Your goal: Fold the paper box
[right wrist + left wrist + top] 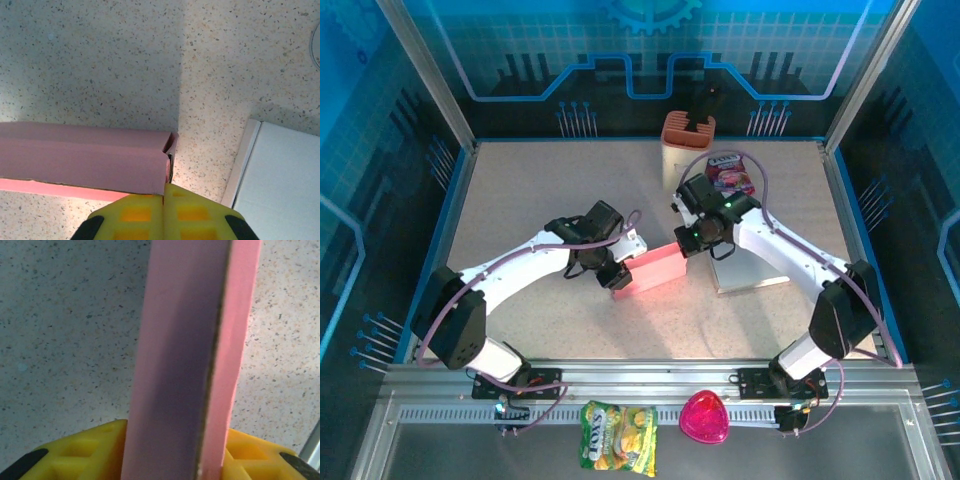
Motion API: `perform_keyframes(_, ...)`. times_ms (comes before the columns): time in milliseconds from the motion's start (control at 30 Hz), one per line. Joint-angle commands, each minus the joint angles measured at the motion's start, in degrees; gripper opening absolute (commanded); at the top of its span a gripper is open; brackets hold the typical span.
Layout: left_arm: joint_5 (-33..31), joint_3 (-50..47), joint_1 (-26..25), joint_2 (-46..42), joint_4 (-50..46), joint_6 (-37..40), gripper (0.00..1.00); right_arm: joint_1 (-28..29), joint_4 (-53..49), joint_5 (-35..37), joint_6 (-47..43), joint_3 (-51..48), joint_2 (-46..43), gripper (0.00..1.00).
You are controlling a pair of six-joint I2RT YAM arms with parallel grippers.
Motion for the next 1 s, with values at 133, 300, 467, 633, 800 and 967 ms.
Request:
perform_keyframes(133,-1.7,-0.2,0.7,-4.3,2.4,-5.5,0.52,1.2,-0.6,3.3,2.9,-2.2,-2.3,0.00)
perform_keyframes(300,-1.1,-2.6,0.6,-9.3,4.5,-10.5,0.58,1.7,-0.9,4.2,5.0,-1.4,-2.0,0.00)
perform_keyframes(467,-1.9,-4.8,0.7,-13.6,5.8,-16.9,0.60,3.0,-1.2,5.8,7.3,-1.0,-1.5,0.00)
perform_keyframes(633,-3.9,-6.2,2.5,-18.4,5.2,-23.6,0.55,3.6,-2.1,6.8,9.2,-0.2,-0.9,0.00)
perform_keyframes(800,-1.1,-3.9,8.5,-20.2,-3.0,-31.8,0.41,4.0,-3.1,6.8,10.3,0.9,0.2,0.00)
perform_keyframes(967,5.9,-1.6,11.1,-18.0,-9.7,-32.5,0.35,4.3,-3.3,6.8,10.4,1.5,0.8,0.00)
